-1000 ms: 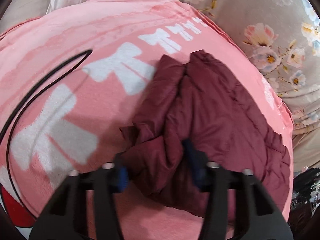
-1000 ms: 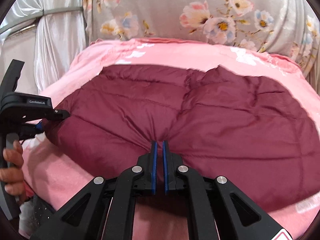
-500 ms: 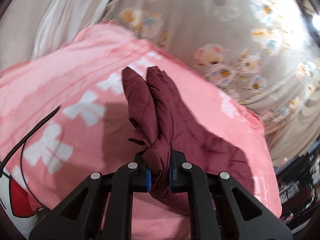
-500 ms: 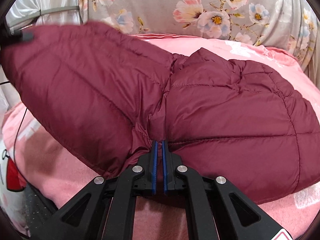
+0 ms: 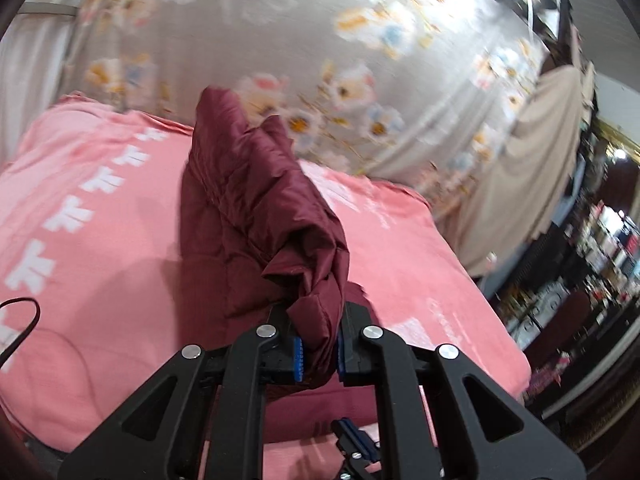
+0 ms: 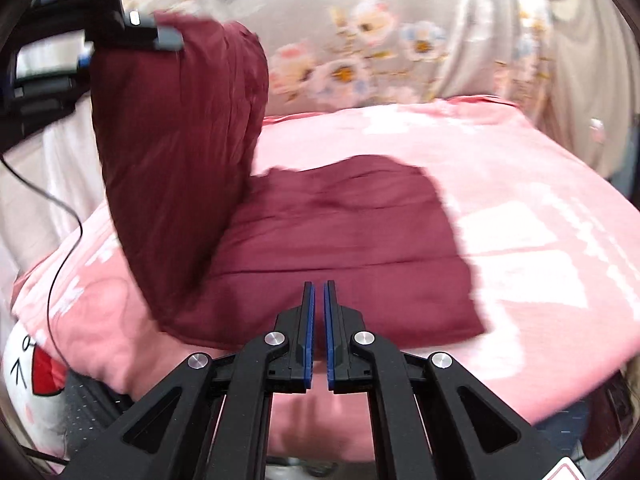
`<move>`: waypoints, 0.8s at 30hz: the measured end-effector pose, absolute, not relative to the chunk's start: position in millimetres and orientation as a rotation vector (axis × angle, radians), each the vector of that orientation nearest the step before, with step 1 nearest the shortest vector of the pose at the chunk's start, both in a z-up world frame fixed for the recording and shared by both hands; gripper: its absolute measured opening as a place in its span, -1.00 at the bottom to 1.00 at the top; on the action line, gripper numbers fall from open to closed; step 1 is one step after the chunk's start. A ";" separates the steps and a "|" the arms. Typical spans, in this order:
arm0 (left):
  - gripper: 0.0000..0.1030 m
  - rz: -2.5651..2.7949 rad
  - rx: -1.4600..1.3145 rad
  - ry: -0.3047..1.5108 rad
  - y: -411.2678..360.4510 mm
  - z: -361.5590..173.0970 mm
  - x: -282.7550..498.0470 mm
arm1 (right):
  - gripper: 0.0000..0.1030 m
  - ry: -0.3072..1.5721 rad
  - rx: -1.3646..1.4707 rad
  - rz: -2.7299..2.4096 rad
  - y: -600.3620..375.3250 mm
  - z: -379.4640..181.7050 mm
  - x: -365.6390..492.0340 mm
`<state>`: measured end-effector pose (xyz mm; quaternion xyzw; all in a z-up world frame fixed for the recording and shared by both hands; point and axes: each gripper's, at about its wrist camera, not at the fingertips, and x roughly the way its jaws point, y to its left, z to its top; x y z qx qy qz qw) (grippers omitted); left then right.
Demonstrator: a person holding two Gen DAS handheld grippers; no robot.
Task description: Fold large clothes
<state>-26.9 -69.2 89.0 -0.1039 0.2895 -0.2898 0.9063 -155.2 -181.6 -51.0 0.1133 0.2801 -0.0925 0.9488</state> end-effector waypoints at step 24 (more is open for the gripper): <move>-0.10 -0.649 -0.160 0.659 -153.4 17.6 -65.5 | -0.06 0.478 0.315 -0.298 -273.9 -30.5 -192.5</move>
